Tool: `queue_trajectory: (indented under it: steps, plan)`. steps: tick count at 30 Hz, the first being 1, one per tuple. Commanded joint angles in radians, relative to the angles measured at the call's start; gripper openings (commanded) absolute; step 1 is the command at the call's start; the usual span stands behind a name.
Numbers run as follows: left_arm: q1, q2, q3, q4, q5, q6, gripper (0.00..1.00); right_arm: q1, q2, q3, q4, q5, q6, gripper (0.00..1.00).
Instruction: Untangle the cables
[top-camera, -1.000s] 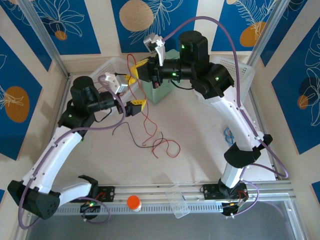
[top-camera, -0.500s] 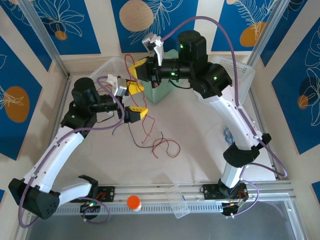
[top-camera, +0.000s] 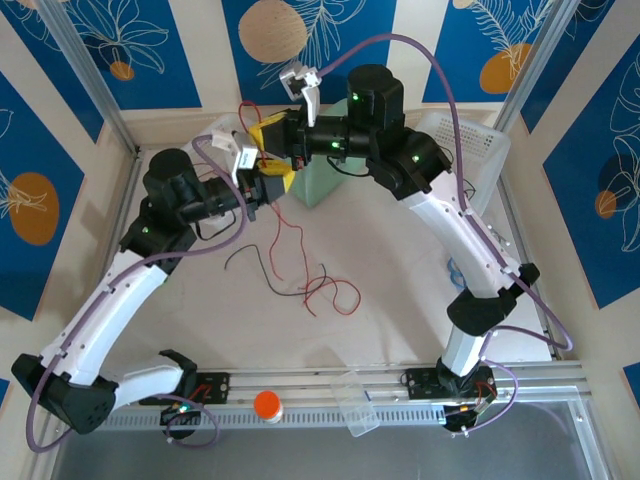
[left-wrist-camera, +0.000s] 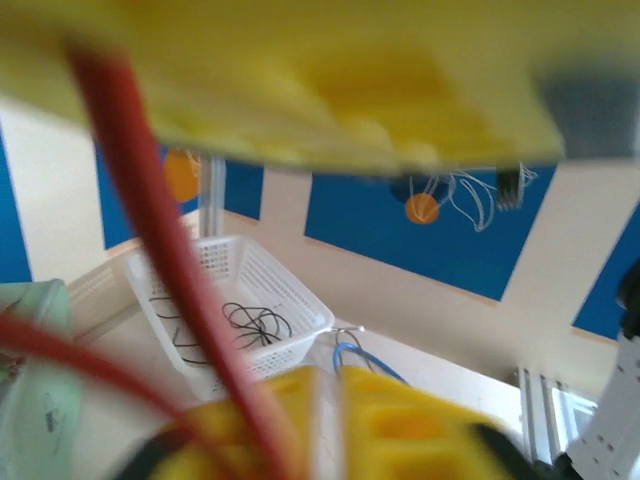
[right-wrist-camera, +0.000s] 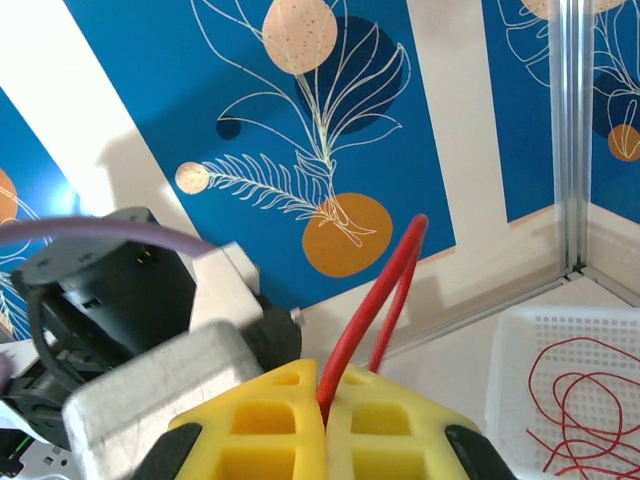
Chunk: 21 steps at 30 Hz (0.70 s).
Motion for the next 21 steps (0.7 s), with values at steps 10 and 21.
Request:
queue_trajectory:
  steps: [10,21]
  plan:
    - [-0.005,0.077,0.280,-0.226,-0.500,0.073,0.00,-0.010,-0.149,-0.144,0.006,0.175,0.044,0.73]
    - [0.158,0.220,0.478,-0.197,-0.764,0.214,0.00,-0.067,-0.563,-0.703,0.076,0.335,0.129,0.90]
